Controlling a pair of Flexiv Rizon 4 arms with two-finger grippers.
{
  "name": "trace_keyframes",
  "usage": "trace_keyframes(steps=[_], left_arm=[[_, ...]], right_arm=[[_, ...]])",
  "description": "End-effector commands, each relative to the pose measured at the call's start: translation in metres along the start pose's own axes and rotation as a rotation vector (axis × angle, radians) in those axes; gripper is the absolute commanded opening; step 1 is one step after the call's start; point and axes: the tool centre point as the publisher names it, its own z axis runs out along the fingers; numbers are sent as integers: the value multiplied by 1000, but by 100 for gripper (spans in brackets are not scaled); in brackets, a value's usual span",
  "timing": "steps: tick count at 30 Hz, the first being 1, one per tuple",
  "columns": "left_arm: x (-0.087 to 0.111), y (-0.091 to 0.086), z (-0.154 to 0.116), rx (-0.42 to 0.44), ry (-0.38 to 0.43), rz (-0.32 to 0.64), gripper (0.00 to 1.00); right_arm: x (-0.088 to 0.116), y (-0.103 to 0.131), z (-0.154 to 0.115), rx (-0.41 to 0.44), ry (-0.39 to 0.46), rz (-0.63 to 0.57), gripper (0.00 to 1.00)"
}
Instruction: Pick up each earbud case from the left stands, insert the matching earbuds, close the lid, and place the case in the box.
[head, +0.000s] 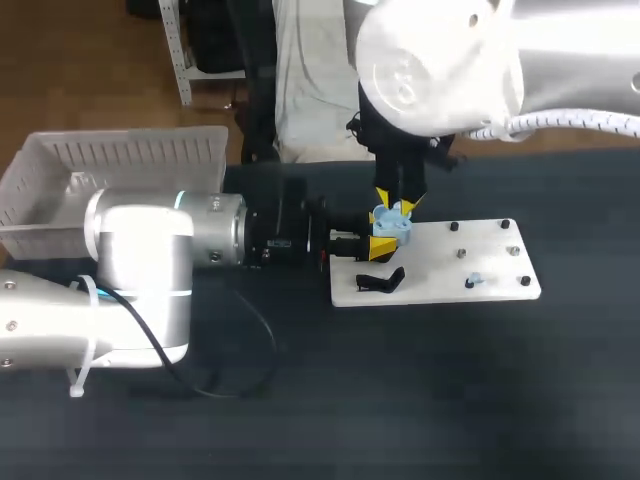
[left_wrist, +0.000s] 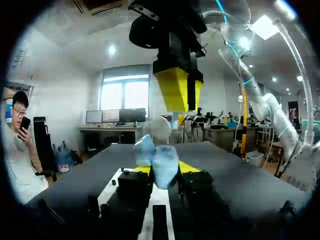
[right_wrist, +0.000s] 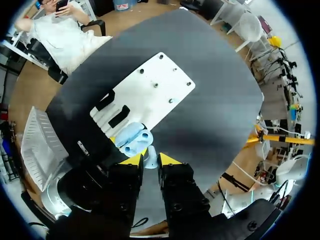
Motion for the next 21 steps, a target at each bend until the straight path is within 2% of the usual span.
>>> trace_keyframes(steps=[1,21], left_arm=[[0,0,1,-1,2,-1,0],[0,0,1,-1,2,-1,0]], right_arm=[[2,5,2,13,-2,2,0],[2,10,11,21,-1,10,0]])
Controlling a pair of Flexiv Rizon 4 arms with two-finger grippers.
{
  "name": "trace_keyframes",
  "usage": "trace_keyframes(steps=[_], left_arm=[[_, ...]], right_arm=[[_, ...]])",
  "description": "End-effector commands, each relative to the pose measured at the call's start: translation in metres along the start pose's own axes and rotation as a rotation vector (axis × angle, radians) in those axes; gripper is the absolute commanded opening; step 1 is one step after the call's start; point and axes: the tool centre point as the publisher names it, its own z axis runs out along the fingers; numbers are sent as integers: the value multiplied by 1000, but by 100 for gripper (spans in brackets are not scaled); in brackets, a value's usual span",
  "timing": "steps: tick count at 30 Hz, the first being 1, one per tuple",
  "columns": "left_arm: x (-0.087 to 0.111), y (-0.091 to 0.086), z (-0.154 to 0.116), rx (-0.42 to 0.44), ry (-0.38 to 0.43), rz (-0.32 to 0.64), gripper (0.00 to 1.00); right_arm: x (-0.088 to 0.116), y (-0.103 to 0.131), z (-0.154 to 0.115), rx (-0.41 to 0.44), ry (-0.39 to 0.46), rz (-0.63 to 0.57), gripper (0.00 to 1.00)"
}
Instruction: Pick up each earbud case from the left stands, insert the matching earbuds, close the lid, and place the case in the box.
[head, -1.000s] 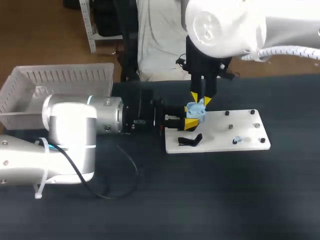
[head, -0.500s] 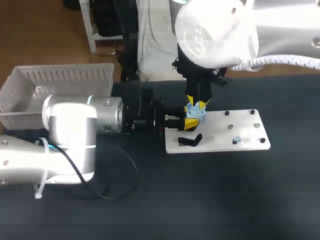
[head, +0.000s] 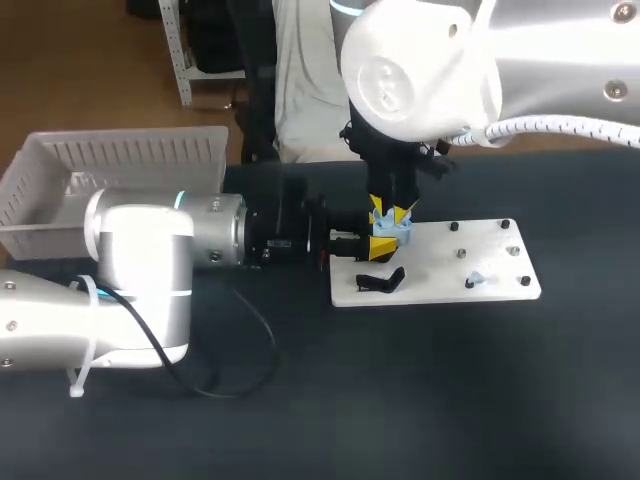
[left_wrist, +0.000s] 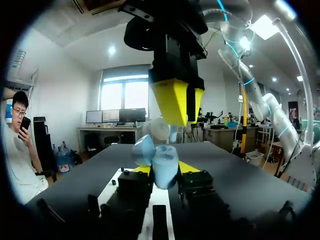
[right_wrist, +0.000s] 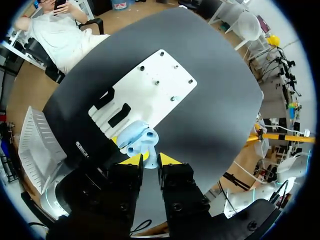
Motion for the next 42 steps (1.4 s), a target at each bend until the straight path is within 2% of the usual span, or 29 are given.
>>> trace_keyframes(steps=[1,42], left_arm=[[0,0,1,-1,2,-1,0],[0,0,1,-1,2,-1,0]], right_arm=[[0,1,1,4,-2,4,0],[-17,3,14,30,4,32,0]])
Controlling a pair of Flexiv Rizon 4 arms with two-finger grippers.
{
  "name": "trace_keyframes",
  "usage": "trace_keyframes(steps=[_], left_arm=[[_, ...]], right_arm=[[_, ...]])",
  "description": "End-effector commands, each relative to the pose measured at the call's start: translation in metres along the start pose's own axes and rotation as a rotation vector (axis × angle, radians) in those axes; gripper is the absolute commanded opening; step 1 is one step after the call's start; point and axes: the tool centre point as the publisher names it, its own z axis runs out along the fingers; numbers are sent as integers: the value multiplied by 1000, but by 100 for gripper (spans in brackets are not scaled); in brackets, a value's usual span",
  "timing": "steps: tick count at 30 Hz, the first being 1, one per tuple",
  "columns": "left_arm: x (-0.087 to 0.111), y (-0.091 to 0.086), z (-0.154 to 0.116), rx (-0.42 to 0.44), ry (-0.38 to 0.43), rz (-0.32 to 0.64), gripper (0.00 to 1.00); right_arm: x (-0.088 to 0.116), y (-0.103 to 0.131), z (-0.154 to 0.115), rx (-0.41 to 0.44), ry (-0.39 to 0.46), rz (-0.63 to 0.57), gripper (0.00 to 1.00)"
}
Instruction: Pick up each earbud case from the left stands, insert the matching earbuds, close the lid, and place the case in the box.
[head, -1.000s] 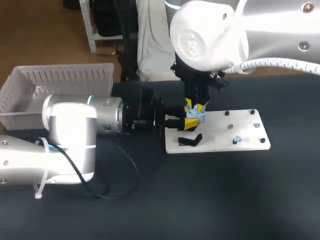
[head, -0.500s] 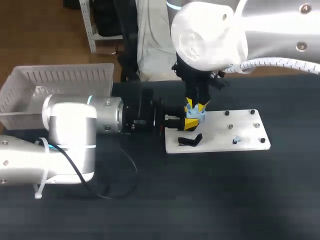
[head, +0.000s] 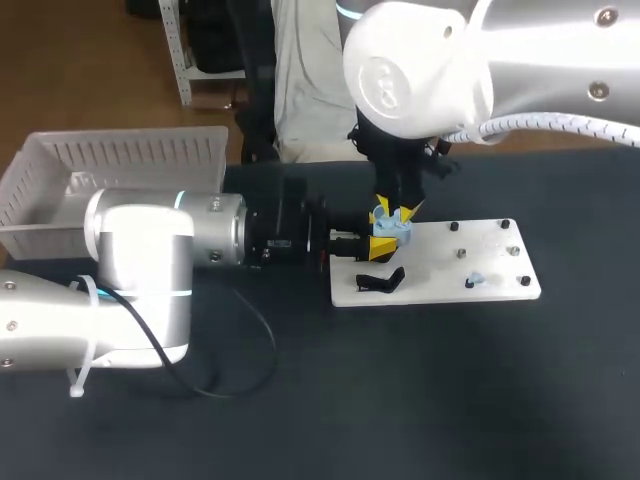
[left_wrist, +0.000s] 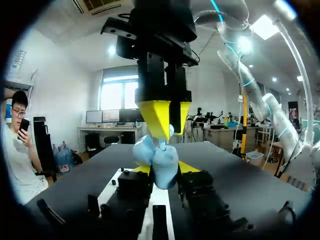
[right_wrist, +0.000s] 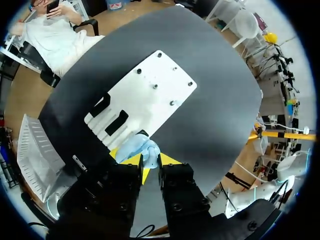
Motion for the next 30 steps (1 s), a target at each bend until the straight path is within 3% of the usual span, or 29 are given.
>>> trace_keyframes(steps=[1,17,18,19,22,24,30], left_arm=[[0,0,0,-1,2,-1,0],[0,0,0,-1,2,-1,0],[0,0,0,-1,2,-1,0],[0,0,0,-1,2,-1,0],[0,0,0,-1,2,-1,0],[0,0,0,-1,2,-1,0],[0,0,0,-1,2,-1,0]], right_arm=[[-1,2,1,6,0,2,0],[-1,4,10,25,9,-4,0],[-1,4,10,25,10,-4,9],[-1,3,10,23,11,-5,36],[1,0,7,11,14,-7,81],[3,-6,1,-7,13,-7,87],[3,-39,-15,-112,51,0,78]])
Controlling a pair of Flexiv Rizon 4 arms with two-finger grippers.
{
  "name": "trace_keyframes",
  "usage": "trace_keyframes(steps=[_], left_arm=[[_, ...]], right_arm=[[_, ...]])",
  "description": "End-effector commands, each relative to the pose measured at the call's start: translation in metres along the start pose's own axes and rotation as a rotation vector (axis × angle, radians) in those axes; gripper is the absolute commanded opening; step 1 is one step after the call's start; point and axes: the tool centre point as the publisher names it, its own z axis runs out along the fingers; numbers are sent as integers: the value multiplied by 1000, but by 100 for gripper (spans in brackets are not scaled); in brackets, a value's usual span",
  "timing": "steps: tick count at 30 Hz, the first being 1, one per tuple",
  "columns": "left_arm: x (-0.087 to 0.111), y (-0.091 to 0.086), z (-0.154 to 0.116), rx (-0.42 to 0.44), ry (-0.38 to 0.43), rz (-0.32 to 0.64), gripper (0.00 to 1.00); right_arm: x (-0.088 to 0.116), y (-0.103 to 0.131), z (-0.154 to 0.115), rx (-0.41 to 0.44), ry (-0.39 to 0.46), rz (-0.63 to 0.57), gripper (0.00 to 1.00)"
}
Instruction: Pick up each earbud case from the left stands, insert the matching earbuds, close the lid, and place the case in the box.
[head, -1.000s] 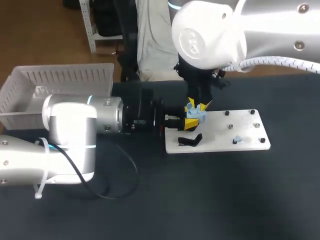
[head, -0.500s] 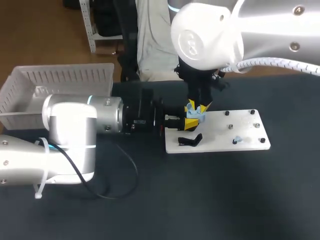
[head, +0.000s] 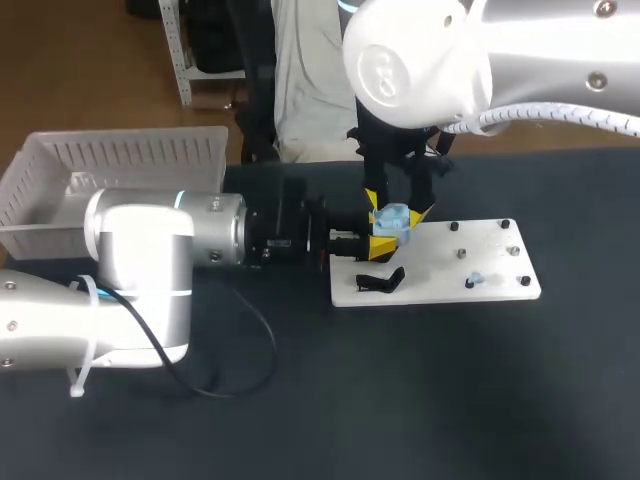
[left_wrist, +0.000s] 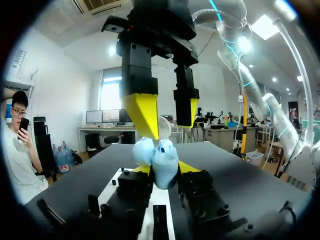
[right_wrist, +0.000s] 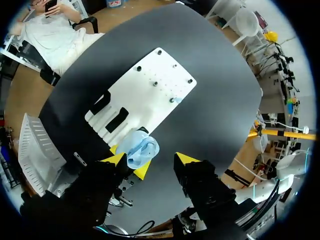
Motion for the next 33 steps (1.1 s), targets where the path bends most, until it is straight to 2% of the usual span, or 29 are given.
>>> trace_keyframes(steps=[1,3,5,9,11,13,18,22,25,29,33], left_arm=[[-1,0,0,-1,2,-1,0],[-1,0,0,-1,2,-1,0],[-1,0,0,-1,2,-1,0],[-1,0,0,-1,2,-1,0],[-1,0,0,-1,2,-1,0],[-1,0,0,-1,2,-1,0],[-1,0,0,-1,2,-1,0],[-1,0,0,-1,2,-1,0],[-1,0,0,-1,2,-1,0],[-1,0,0,-1,2,-1,0],[-1,0,0,-1,2,-1,0]], right_arm=[[-1,-44,-9,-136,18,-21,79],[-5,-54,-10,-189,32,-52,80],[-5,-66,-9,-242,-15,-151,82],[-7,-83,-4,-275,-84,-282,81],[-7,-88,-4,-294,-99,-338,75],[-7,-91,-3,-298,-117,-391,76],[-10,-101,5,-302,-135,-526,68],[-16,-108,19,-271,-128,-618,69],[-23,-113,27,-258,-124,-690,75],[-34,-112,43,-260,-105,-747,75],[-43,-106,63,-247,-84,-806,69]])
